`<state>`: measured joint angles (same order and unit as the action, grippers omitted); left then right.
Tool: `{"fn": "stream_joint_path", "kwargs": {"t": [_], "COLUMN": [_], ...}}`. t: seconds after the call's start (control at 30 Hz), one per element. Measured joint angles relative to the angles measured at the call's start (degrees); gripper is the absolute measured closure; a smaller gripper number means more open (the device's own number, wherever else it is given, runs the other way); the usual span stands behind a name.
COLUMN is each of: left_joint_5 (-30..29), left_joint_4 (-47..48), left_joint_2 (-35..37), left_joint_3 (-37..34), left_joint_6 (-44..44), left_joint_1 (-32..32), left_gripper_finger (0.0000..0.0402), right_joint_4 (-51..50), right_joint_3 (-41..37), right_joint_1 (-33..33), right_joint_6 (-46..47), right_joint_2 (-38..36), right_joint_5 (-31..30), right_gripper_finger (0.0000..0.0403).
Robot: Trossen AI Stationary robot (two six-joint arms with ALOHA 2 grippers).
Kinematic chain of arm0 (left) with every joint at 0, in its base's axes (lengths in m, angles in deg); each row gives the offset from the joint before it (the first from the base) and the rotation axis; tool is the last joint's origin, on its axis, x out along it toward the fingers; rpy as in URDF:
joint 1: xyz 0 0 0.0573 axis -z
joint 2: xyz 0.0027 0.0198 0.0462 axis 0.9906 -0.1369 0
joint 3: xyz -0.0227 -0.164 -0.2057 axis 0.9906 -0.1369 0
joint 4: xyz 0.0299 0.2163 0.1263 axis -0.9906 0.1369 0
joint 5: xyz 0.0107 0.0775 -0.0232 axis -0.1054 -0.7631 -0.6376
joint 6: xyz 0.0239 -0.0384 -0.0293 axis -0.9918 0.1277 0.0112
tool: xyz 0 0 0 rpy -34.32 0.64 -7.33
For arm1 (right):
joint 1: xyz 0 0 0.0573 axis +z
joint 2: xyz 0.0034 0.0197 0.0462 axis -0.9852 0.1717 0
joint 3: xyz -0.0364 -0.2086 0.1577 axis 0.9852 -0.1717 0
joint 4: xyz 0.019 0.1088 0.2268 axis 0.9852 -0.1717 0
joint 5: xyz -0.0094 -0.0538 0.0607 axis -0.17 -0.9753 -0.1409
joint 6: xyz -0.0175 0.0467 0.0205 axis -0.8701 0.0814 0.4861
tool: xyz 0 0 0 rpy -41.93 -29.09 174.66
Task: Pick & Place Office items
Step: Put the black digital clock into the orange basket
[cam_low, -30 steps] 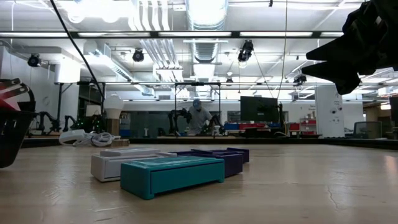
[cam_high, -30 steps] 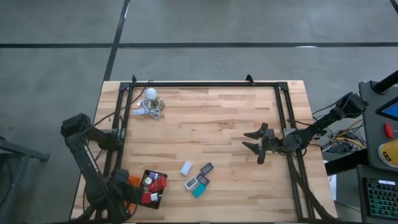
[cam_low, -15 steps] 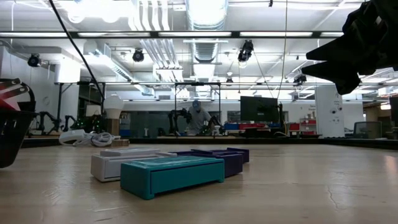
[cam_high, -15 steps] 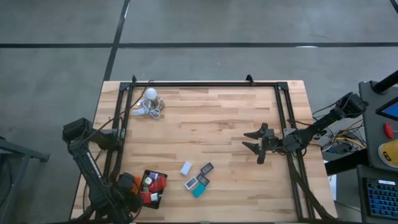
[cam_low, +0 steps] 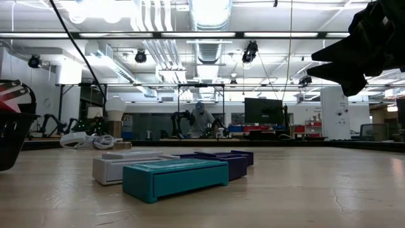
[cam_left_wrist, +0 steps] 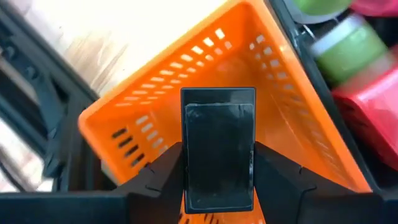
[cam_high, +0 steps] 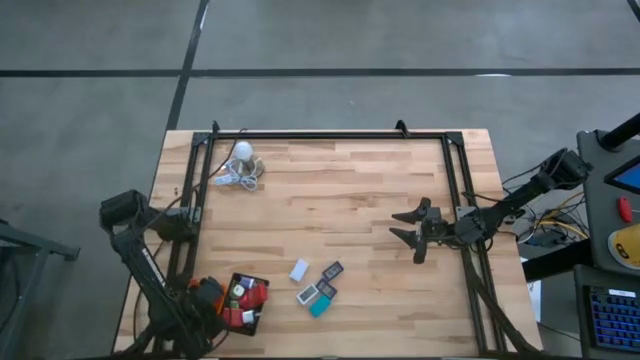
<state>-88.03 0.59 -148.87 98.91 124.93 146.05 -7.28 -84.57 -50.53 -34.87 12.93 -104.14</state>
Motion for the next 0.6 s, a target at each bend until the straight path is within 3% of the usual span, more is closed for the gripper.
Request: {"fn": "stream_joint_path", "kwargs": {"t": [0.27, 0.6], "left_joint_5": [0.4, -0.8], "left_joint_4": [-8.4, -10.5], "left_joint_2": [0.1, 0.1], "left_joint_3": [-4.7, -6.1], "left_joint_6": [-3.4, -3.5], "left_joint_1": [0.0, 0.1], "left_gripper_finger": [0.0242, 0.0216], "right_joint_4": [0.0, 0.0], "right_joint_3": [0.0, 0.0], "right_joint_1": [0.0, 0.0], "right_joint_6": [0.0, 0.0], "right_joint_2": [0.0, 0.0], "right_joint_5": [0.0, 0.0], "right_gripper_finger": [0.0193, 0.0193]}}
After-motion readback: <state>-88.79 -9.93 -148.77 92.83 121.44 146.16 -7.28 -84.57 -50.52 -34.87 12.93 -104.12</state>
